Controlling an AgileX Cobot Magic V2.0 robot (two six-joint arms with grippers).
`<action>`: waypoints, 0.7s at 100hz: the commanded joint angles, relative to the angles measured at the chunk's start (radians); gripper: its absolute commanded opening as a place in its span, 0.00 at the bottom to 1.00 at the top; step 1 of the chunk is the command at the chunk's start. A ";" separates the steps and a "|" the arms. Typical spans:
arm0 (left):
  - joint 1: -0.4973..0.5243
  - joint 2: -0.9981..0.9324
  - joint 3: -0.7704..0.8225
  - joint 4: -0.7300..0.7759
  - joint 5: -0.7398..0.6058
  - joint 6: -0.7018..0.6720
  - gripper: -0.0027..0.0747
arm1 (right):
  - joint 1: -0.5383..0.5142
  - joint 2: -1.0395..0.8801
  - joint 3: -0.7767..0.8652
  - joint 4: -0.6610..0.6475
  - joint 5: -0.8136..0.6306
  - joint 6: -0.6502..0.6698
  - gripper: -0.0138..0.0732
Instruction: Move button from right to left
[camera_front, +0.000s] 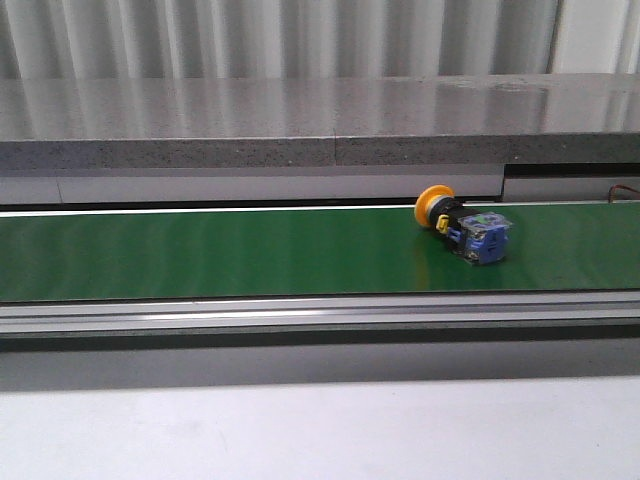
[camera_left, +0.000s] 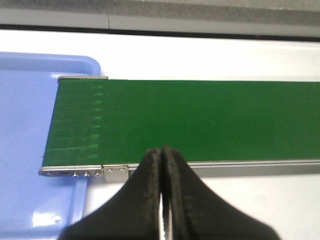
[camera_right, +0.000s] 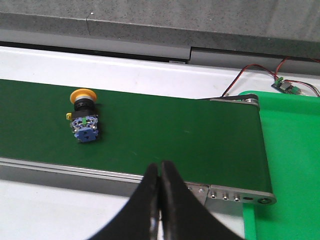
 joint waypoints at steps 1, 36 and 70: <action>0.000 0.054 -0.041 -0.012 -0.023 0.001 0.01 | 0.002 0.003 -0.024 0.008 -0.066 -0.011 0.08; 0.000 0.153 -0.041 -0.008 0.007 0.010 0.10 | 0.002 0.003 -0.024 0.008 -0.066 -0.011 0.08; 0.000 0.153 -0.041 -0.014 0.013 0.013 0.95 | 0.002 0.003 -0.024 0.008 -0.066 -0.011 0.08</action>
